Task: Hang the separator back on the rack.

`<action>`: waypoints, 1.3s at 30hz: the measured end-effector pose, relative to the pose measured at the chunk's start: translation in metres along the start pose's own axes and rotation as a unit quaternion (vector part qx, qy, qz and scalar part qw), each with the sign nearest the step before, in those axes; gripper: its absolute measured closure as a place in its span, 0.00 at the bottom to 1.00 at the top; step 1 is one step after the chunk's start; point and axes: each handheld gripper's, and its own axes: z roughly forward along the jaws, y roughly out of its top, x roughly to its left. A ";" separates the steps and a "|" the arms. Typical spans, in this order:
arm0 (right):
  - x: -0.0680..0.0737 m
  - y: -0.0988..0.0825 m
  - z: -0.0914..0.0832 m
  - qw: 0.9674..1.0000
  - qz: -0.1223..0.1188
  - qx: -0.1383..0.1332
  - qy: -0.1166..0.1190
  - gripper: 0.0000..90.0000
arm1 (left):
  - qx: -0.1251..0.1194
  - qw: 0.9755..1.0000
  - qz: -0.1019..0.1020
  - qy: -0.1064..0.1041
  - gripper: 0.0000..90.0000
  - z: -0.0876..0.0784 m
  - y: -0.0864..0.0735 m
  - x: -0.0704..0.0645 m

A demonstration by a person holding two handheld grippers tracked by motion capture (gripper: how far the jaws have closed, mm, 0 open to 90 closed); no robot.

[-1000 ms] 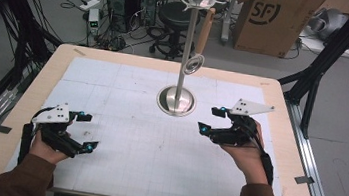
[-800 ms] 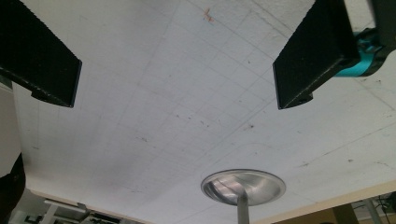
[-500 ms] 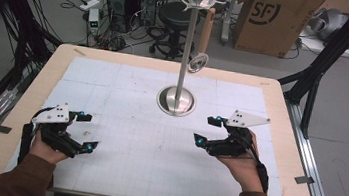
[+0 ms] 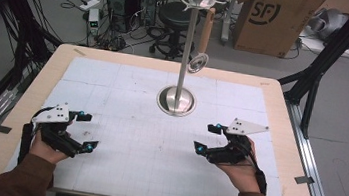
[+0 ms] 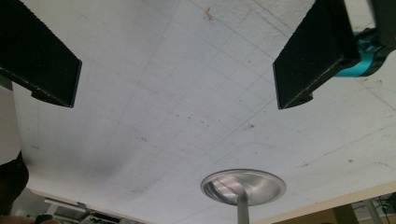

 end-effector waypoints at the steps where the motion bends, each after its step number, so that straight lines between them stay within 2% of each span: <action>1: -0.001 -0.002 0.000 1.000 0.004 -0.002 0.005 0.18 | -0.001 1.000 0.000 -0.002 0.02 0.000 0.000 0.000; 11: -0.010 -0.015 0.000 1.000 0.021 0.007 -0.005 0.17 | 0.005 1.000 0.003 0.000 0.02 0.001 -0.001 0.001; 17: -0.007 -0.014 0.003 1.000 0.014 0.009 -0.003 0.17 | 0.003 1.000 0.004 -0.003 0.02 0.001 -0.001 -0.001; 24: -0.009 -0.013 0.001 1.000 0.017 0.004 -0.007 0.17 | 0.004 1.000 0.003 -0.004 0.02 0.002 -0.001 0.000; 39: -0.008 -0.013 0.004 1.000 0.014 0.011 -0.007 0.17 | 0.004 1.000 0.001 -0.004 0.02 0.002 -0.001 0.000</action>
